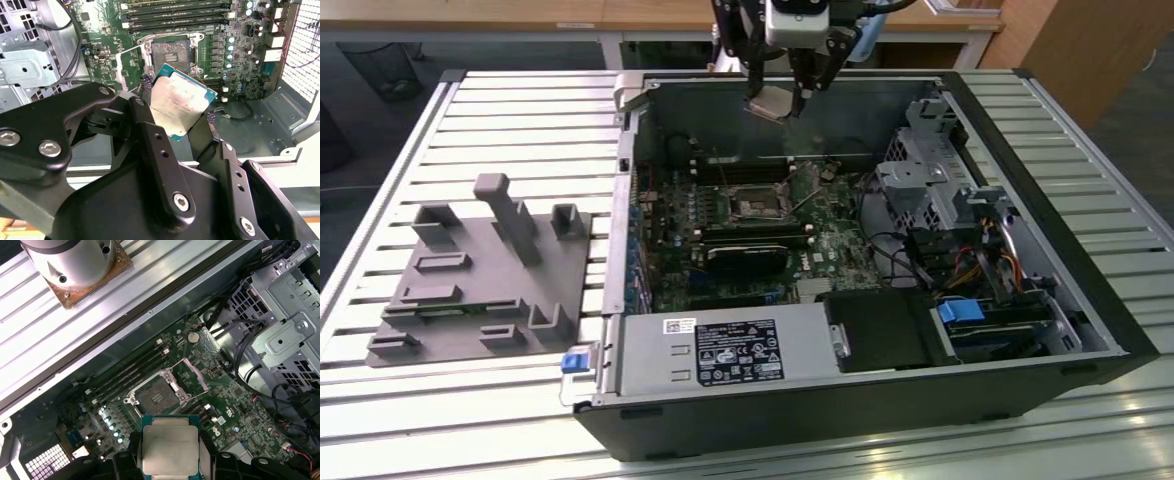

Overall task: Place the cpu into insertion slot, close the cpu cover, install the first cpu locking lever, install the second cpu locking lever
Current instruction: 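Place the cpu into insertion slot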

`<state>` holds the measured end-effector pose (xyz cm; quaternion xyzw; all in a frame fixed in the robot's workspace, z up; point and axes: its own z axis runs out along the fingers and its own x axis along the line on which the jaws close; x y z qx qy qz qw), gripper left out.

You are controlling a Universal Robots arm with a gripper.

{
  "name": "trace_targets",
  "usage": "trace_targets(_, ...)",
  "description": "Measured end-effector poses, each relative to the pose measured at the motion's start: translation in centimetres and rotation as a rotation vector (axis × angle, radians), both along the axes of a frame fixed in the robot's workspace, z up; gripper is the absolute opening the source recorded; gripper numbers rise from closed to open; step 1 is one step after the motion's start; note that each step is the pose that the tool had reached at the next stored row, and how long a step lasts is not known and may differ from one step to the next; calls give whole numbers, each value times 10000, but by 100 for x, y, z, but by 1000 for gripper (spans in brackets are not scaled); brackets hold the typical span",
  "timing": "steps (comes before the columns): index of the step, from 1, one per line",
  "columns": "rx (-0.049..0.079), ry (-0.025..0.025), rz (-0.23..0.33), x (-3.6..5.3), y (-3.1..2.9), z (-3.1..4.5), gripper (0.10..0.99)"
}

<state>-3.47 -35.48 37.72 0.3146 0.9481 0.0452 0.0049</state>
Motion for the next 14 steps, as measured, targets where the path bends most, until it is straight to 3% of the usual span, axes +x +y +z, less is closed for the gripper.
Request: trace_targets(14, 0, 0, -411, 0, 0, -1, 541)
